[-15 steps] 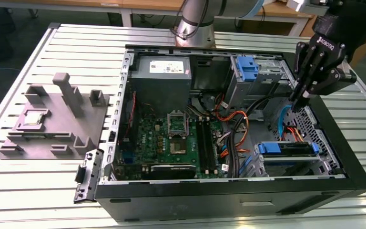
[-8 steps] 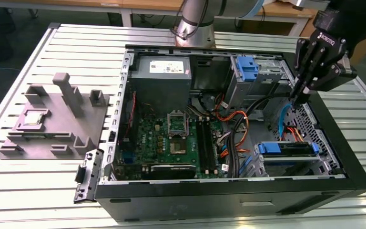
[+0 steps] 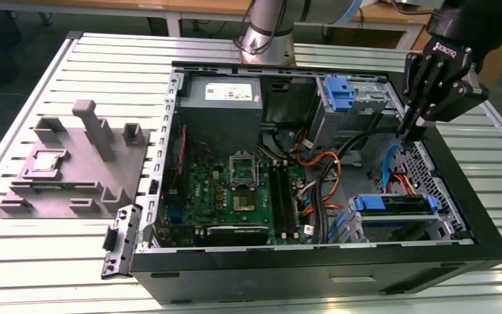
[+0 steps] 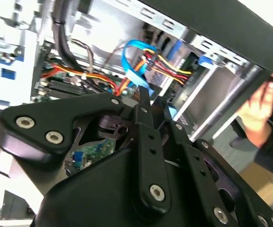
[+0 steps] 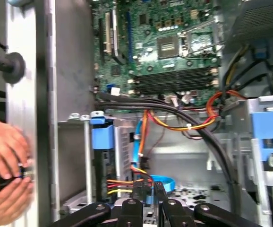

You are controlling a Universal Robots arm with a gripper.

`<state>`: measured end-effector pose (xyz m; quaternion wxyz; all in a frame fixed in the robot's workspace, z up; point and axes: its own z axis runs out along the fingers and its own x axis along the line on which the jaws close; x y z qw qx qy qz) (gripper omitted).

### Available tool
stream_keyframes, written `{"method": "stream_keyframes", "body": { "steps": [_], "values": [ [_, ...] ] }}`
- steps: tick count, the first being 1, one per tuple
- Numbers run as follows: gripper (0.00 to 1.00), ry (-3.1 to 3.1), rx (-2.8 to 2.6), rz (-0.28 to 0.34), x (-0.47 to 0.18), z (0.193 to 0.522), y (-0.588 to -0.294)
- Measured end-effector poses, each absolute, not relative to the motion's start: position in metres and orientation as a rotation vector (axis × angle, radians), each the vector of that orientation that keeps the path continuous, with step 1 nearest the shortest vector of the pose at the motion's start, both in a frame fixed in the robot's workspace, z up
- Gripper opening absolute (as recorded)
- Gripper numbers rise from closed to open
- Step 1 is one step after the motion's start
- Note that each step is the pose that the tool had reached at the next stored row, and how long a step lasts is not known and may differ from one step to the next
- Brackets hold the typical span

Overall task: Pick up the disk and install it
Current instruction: 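Insert the second disk wire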

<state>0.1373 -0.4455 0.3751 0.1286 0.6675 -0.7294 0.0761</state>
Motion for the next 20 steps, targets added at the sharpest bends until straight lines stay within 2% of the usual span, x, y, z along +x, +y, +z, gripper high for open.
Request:
{"method": "stream_keyframes", "body": {
  "steps": [9,14,17,19,20],
  "values": [
    [0.24,-2.117,1.927,0.237,0.137,0.362,-0.444],
    [0.24,-2.100,1.908,0.275,0.137,0.359,-0.444],
    [0.23,-2.100,1.907,0.275,0.137,0.359,-0.444],
    [0.11,-2.100,1.907,0.275,0.137,0.359,-0.444],
    [0.11,-2.100,1.907,0.275,0.137,0.359,-0.444]
  ]
}}
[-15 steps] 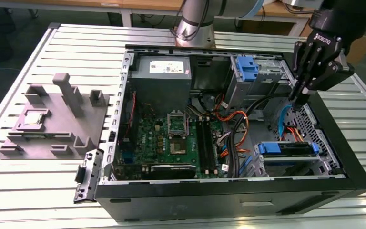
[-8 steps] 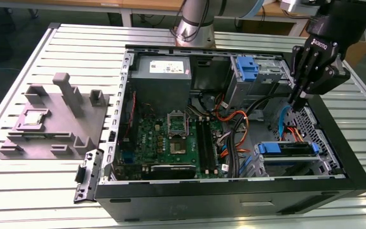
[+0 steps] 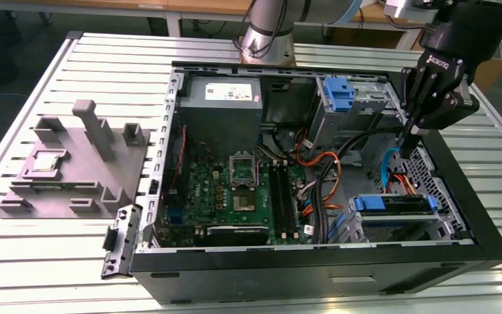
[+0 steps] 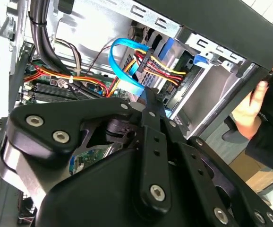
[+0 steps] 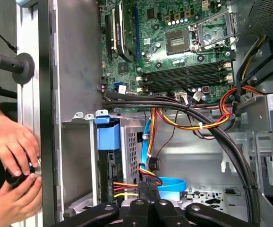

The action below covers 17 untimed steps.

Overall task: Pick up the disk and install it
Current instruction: 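Insert the second disk wire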

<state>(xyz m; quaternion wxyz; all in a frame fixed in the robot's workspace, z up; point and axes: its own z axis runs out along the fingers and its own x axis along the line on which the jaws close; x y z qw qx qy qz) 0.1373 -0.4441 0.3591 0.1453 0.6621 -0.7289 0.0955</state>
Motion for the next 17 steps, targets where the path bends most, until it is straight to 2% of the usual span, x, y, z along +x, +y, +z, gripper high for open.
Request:
{"method": "stream_keyframes", "body": {
  "steps": [7,9,10,17],
  "values": [
    [0.11,-2.095,1.902,0.285,0.1373,0.3587,-0.4441],
    [0.11,-2.088,1.894,0.298,0.1373,0.3579,-0.4441],
    [0.18,-2.083,1.890,0.306,0.1373,0.3574,-0.4441],
    [0.18,-2.059,1.863,0.351,0.1373,0.3533,-0.4441]
  ]
}}
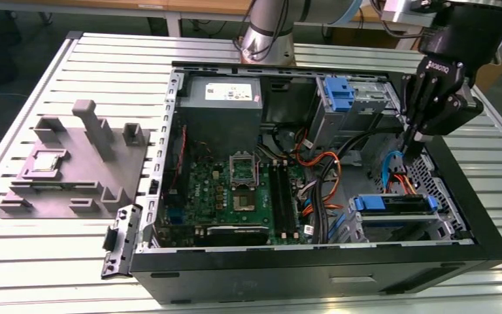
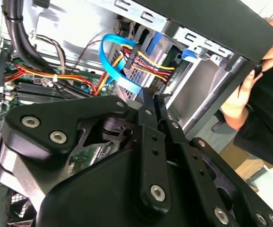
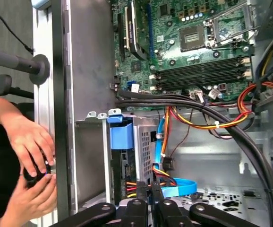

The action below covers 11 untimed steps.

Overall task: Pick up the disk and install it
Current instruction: 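Insert the second disk wire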

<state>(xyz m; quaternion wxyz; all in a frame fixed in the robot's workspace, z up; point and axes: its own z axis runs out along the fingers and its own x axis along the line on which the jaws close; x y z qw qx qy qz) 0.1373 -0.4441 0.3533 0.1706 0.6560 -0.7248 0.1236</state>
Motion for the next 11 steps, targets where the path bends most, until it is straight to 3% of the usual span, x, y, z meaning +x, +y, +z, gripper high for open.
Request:
{"method": "stream_keyframes", "body": {
  "steps": [5,6,8,10,11],
  "values": [
    [0.19,-2.056,1.861,0.355,0.1373,0.3498,-0.4441],
    [0.25,-2.057,1.861,0.355,0.1373,0.3490,-0.4441],
    [0.25,-2.056,1.860,0.358,0.1373,0.3487,-0.4441],
    [0.24,-2.056,1.860,0.358,0.1373,0.3485,-0.4444],
    [0.17,-2.056,1.860,0.358,0.1372,0.3485,-0.4446]
  ]
}}
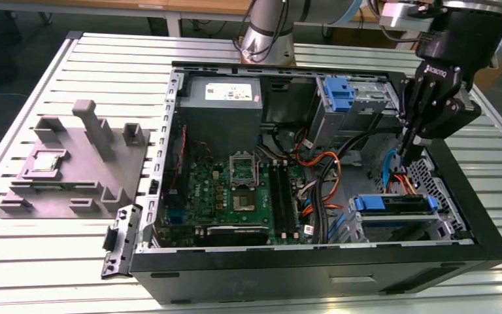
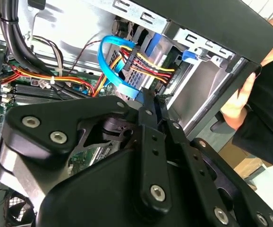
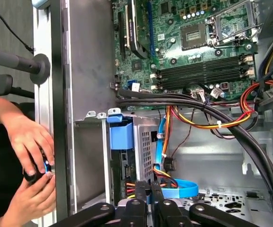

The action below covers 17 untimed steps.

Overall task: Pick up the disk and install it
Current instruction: 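Insert the second disk wire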

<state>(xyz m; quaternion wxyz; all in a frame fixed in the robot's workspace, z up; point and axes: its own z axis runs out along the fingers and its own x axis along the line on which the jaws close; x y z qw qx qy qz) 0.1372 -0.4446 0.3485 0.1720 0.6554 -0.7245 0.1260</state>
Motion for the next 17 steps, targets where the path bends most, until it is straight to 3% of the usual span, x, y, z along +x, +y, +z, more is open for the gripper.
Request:
{"method": "stream_keyframes", "body": {
  "steps": [8,12,17],
  "values": [
    [0.16,-2.074,1.866,0.382,0.122,0.348,-0.447],
    [0.16,-2.113,1.904,0.322,0.121,0.348,-0.450],
    [0.16,-2.117,1.908,0.315,0.121,0.348,-0.452]
  ]
}}
